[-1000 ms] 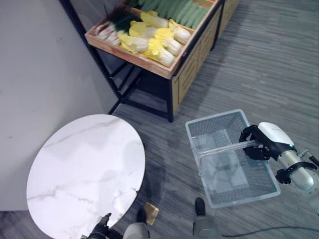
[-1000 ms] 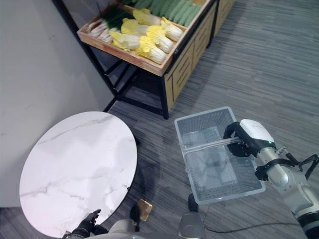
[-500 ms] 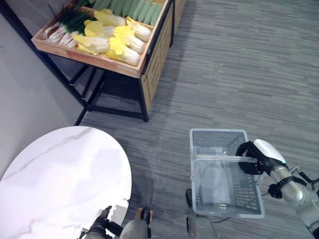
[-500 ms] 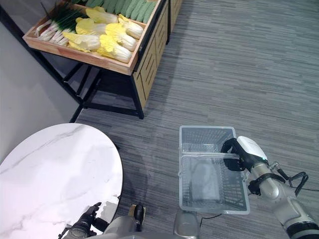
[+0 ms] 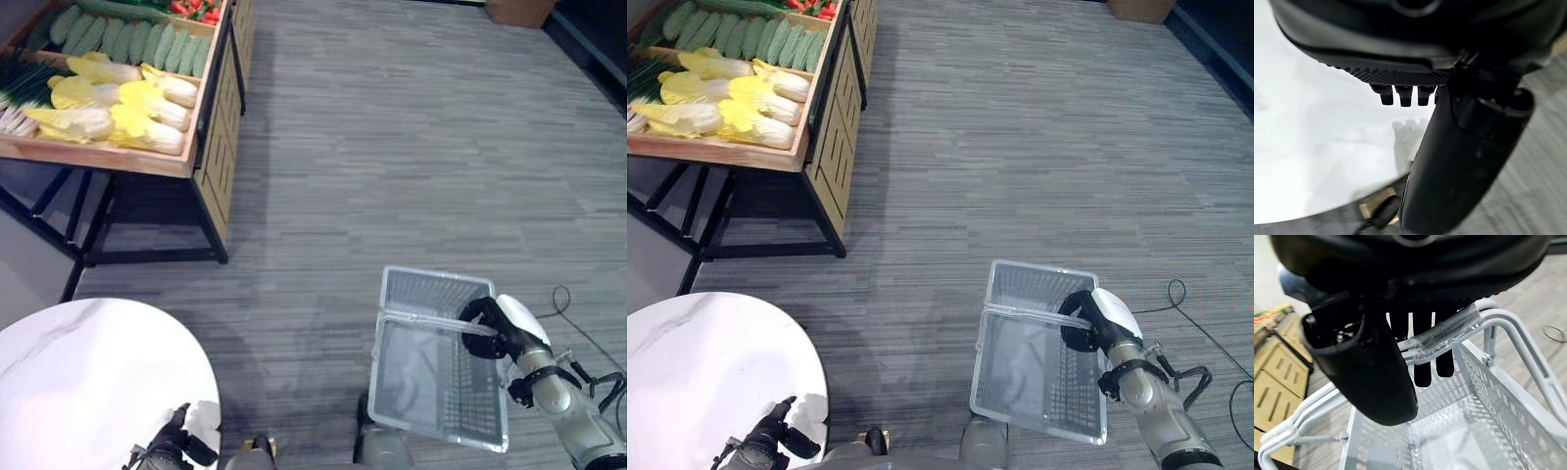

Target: Get the vegetables into the basket

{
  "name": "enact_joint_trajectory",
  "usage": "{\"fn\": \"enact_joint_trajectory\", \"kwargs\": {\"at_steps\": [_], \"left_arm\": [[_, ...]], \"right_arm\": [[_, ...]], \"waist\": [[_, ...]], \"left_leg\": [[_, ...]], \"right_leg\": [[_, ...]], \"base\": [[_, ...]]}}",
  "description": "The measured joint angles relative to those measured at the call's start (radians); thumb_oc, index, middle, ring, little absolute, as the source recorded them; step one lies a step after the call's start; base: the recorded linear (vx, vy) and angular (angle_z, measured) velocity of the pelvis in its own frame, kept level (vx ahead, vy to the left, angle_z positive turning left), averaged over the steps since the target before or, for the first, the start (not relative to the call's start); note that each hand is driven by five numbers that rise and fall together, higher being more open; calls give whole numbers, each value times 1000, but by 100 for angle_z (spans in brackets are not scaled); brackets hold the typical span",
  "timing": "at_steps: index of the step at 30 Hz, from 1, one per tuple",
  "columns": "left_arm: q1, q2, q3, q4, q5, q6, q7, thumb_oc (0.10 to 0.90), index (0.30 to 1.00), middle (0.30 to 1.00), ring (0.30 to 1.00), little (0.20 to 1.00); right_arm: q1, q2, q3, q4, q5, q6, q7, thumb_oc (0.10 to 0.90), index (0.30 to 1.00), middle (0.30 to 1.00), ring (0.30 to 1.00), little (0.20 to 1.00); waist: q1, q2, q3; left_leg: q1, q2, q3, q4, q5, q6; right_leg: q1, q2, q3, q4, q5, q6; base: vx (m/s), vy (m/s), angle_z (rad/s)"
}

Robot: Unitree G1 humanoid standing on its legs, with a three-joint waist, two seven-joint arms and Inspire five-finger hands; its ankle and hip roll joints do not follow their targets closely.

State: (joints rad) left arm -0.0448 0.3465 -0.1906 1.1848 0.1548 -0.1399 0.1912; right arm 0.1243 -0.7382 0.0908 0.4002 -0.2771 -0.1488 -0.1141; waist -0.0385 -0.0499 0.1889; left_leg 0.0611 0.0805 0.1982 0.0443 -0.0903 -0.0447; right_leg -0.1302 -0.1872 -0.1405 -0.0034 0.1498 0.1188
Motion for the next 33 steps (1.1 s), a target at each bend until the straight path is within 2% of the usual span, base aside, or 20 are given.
{"fn": "enact_joint_trajectory", "kwargs": {"at_steps": [5,8,12,13,14,16,19,20,21,22,23,24,26,27,29,30,32,33], "left_arm": [[-38,-50,-8,-46,-17,-15,-1,900,1000,1000,1000,1000],[-56,-67,-14,-46,-19,-18,-1,900,1000,1000,1000,1000],[-65,-86,-15,2,-19,-9,0,900,1000,1000,1000,1000],[-65,-86,-15,3,-19,-9,0,900,1000,1000,1000,1000],[-66,-87,-15,23,-18,-8,1,900,1000,1000,1000,1000],[-58,-89,-11,73,-18,4,3,900,1000,1000,1000,1000],[-34,-89,-3,130,-18,12,7,900,1000,1000,1000,1000],[-30,-92,-4,139,-18,13,7,900,1000,1000,1000,1000],[-13,-97,-3,141,-17,17,6,900,1000,1000,1000,1000],[1,-101,-3,148,-17,18,5,900,1000,1000,1000,1000],[16,-105,-3,157,-16,17,5,900,1000,1000,1000,1000],[13,-107,-4,166,-16,18,5,900,1000,1000,1000,1000],[29,-112,-8,164,-16,24,3,900,1000,1000,1000,1000],[35,-121,-13,162,-16,22,1,900,1000,1000,1000,1000],[44,-122,-10,165,-11,22,0,900,1000,1000,1000,1000],[59,-122,-10,153,4,25,-5,900,1000,1000,1000,1000],[87,-123,-3,149,6,24,-8,900,1000,1000,1000,1000],[92,-120,-5,148,6,25,-8,900,1000,1000,1000,1000]], "right_arm": [[5,-10,-12,32,1,20,0,400,300,300,300,300],[4,-13,-17,80,2,23,-3,400,300,300,300,300],[-8,-22,-28,105,2,21,-11,400,300,300,300,300],[-8,-22,-28,105,2,21,-11,400,300,300,300,300],[-6,-31,-28,107,1,28,-11,400,300,300,300,300],[-21,-49,-27,114,1,28,-12,400,300,300,300,300],[-63,-58,-25,134,0,26,-14,400,300,300,300,300],[-83,-67,-25,151,1,28,-17,400,300,300,300,300],[-94,-77,-24,154,1,29,-21,400,300,300,300,300],[-105,-82,-23,159,1,29,-25,400,300,300,300,300],[-119,-86,-21,161,1,32,-26,400,300,300,300,300],[-124,-86,-21,163,1,33,-29,400,300,300,300,300],[-125,-85,-3,166,1,32,-36,400,300,300,300,300],[-134,-85,20,176,1,31,-39,400,300,300,300,300],[-154,-70,36,179,-1,33,-39,400,300,300,300,300],[-153,-63,38,167,-10,28,-38,400,300,300,300,300],[-139,-57,35,150,-29,26,-39,400,300,300,300,300],[-127,-52,33,143,-30,26,-42,400,300,300,300,300]], "waist": [[-10,60,14],[-20,80,13],[-15,107,22],[-15,108,23],[-12,111,26],[-2,122,32],[19,112,41],[27,97,51],[47,97,52],[50,97,53],[53,94,55],[52,90,57],[78,84,63],[115,79,68],[124,75,71],[155,82,71],[157,92,66],[156,96,64]], "left_leg": [[-1,60,-34,-14,24,-33],[-17,93,-67,-21,32,-52],[-54,112,-88,7,47,-65],[-55,111,-89,8,47,-65],[-77,109,-118,35,53,-75],[-110,108,-153,74,96,-105],[-155,95,-208,154,163,-127],[-209,77,-249,232,179,-140],[-226,61,-269,236,171,-139],[-243,45,-272,232,149,-132],[-266,20,-261,170,131,-123],[-283,10,-241,111,138,-117],[-332,10,-223,41,170,-103],[-376,24,-227,-52,208,-107],[-369,24,-241,-91,221,-119],[-332,37,-235,-100,228,-108],[-280,36,-219,-93,230,-57],[-263,28,-203,-85,279,-33]], "right_leg": [[22,69,-13,-54,13,-30],[18,89,-37,-53,-4,-36],[-2,110,-53,-43,-13,-52],[-2,110,-54,-43,-13,-52],[-3,103,-59,-45,-15,-55],[-3,108,-75,-43,-22,-65],[7,104,-74,-51,-37,-88],[12,92,-59,-60,-37,-107],[13,88,-55,-62,-34,-115],[12,87,-54,-66,-36,-124],[16,82,-55,-80,-42,-132],[14,83,-63,-83,-45,-137],[30,93,-72,-83,-51,-146],[55,101,-65,-83,-64,-140],[80,105,-41,-82,-80,-122],[108,114,5,-83,-94,-99],[154,112,35,-82,-115,-72],[169,101,41,-80,-130,-55]], "base": [[136,-206,-8],[136,-217,19],[115,-204,7],[90,-157,17],[84,-161,18],[86,-159,22],[85,-106,7],[85,-47,2],[136,-57,1],[161,-19,5],[173,3,22],[198,27,26],[350,84,10],[528,174,-9],[412,213,-46],[256,207,-87],[210,194,-72],[219,238,-35]]}}
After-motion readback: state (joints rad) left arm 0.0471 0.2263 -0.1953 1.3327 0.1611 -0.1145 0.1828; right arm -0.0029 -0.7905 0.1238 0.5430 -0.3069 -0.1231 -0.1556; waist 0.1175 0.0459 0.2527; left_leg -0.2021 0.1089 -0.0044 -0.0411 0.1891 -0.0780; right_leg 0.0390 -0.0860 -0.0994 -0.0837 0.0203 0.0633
